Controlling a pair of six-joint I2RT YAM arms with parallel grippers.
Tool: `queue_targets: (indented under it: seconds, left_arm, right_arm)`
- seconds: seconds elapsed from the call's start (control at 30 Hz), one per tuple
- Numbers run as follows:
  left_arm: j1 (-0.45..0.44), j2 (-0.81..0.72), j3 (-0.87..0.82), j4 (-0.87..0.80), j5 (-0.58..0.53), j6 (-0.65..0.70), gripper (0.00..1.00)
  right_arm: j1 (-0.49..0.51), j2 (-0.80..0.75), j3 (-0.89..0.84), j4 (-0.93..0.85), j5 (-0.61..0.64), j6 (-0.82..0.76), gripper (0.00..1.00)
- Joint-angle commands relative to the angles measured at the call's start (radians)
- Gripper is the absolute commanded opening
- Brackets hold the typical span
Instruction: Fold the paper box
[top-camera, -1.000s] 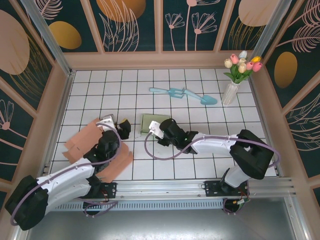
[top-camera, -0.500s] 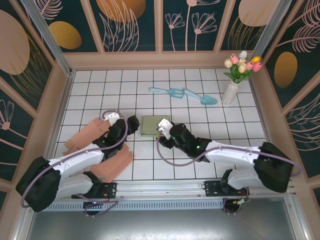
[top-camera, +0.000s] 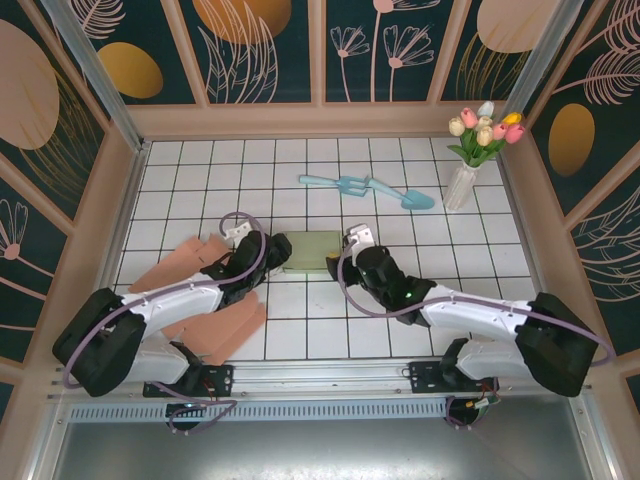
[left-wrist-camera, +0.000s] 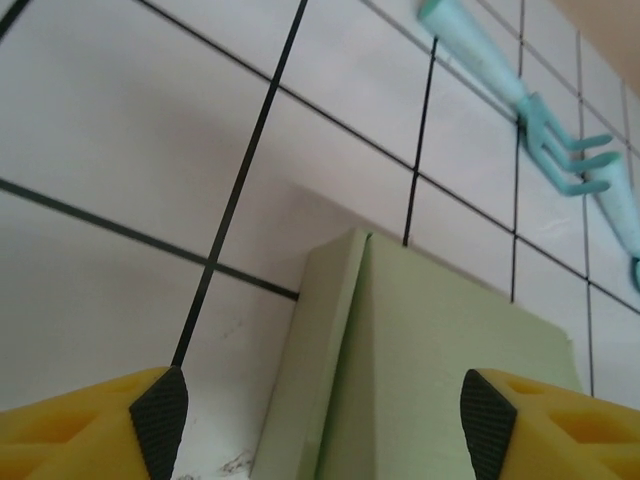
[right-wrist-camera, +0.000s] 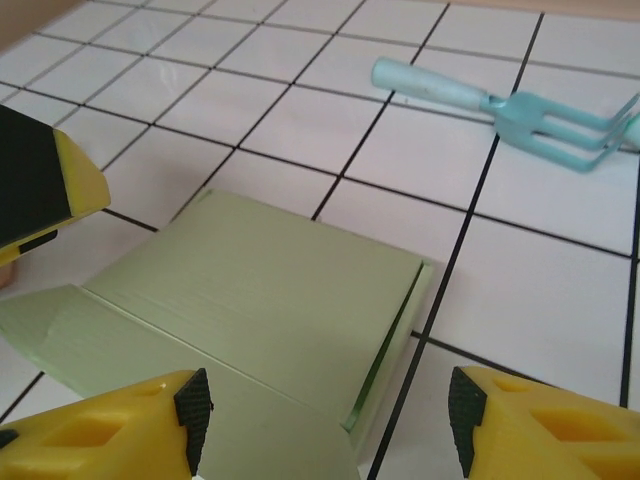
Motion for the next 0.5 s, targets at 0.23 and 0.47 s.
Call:
queue_targets:
  seconds: [0.23,0.47]
  left_arm:
    - [-0.027,0.019,0.043,-0.133,-0.05,-0.052,0.72]
    - [-0.032,-0.006,0.126,-0.277,-0.072,-0.101,0.71]
  right_arm:
    - [-0.04,0.156,-0.043,0.126,-0.007,0.064,0.66]
    - [-0.035,0.223,-0.059,0.145,-0.015,0.072,0.66]
